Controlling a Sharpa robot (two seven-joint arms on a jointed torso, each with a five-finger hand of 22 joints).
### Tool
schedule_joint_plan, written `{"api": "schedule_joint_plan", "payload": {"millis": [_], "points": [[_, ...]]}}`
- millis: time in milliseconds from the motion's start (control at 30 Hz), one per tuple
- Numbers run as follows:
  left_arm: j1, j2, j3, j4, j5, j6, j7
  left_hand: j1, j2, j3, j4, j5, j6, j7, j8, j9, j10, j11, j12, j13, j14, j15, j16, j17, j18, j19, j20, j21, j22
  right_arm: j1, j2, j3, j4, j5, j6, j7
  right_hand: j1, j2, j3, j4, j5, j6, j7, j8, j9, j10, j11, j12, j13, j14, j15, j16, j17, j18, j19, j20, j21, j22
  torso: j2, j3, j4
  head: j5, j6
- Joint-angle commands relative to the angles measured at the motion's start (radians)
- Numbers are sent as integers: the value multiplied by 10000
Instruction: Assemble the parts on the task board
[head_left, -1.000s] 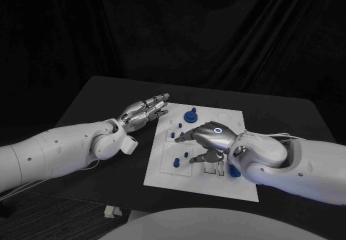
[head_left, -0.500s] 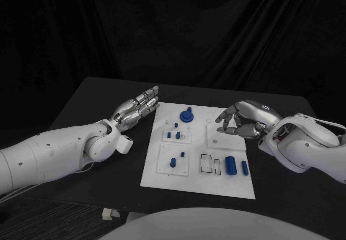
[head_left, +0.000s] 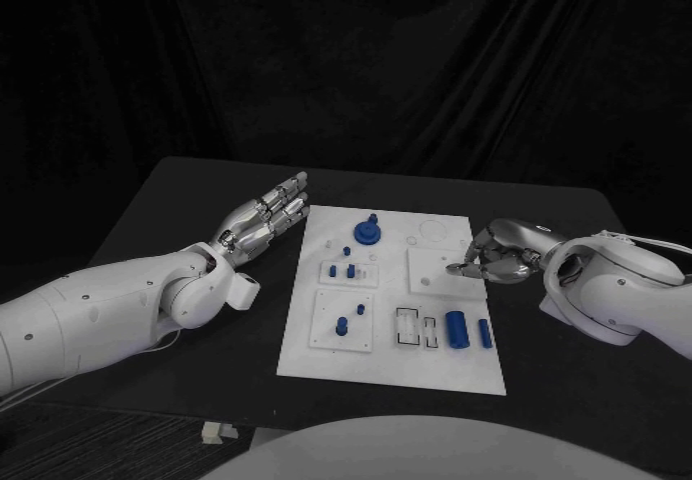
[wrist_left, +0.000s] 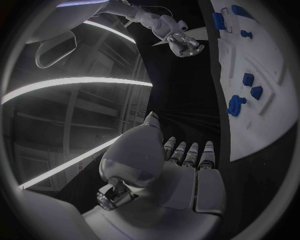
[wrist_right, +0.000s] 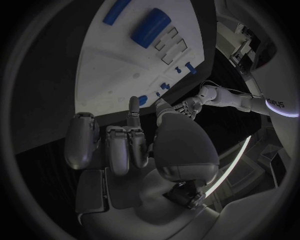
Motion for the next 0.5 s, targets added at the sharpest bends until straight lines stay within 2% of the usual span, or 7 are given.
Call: {"api": "schedule_joint_plan", "payload": {"millis": [33, 100, 133, 267, 500], "points": [[-18, -4, 10, 52, 56, 76, 414, 112, 37, -6, 0, 94, 16, 67, -31, 13, 33, 115, -13, -5, 6, 98, -36, -15, 47, -25, 71, -66, -3, -53, 54, 4, 38, -599, 1426, -1490, -656, -174, 205, 7, -40, 99, -105, 282, 624, 1060, -107, 24, 2627, 1059, -147, 25, 2627, -229, 636, -121, 934, 2243, -8, -4, 5, 13, -2], [-24, -21, 10, 66, 56, 111, 396, 127, 41, -2, -2, 109, 18, 71, -33, 13, 35, 150, -4, -3, 6, 110, -36, -15, 46, -25, 85, -66, -1, -71, 87, 4, 92, -716, 1752, -1748, -864, -266, 324, 19, -108, 110, -97, 290, 900, 1060, -86, 24, 2627, 1059, -234, 25, 2627, -335, 787, -200, 1481, 2379, -9, -5, 6, 52, -2], [-27, -31, 10, 73, 56, 122, 390, 138, 44, 2, -4, 123, 23, 75, -33, 14, 36, 178, 0, -2, 6, 117, -36, -15, 47, -25, 95, -66, -1, -76, 98, 4, 120, -751, 1880, -1848, -906, -285, 339, 17, -131, 127, -102, 287, 951, 1060, -89, 24, 2627, 1059, -245, 25, 2627, -345, 801, -211, 1536, 2392, -3, 4, 6, 66, -2], [-32, -69, 10, 100, 56, 152, 363, 161, 49, 8, -6, 139, 24, 85, -35, 14, 37, 241, 9, 0, 6, 134, -36, -15, 48, -25, 117, -65, 1, -92, 131, 4, 206, -823, 2327, -2152, -1181, -266, 394, 18, -285, 210, -115, 189, 1131, 1060, -100, 24, 2627, 1059, -279, 25, 2627, -395, 870, -249, 1791, 2456, -8, 1, 11, 81, -2], [-37, -84, 10, 118, 56, 222, 320, 203, 62, 20, -6, 161, 78, 147, -25, 23, 43, 368, 33, 5, 6, 172, -36, -15, 59, -23, 169, -63, 8, -150, 169, 4, 331, -861, 2592, -2397, -1238, -248, 454, 0, -422, 349, -155, 138, 1314, 1060, -134, 24, 2627, 1059, -306, 25, 2627, -431, 920, -272, 1961, 2502, -9, -16, 0, 88, -2]]}}
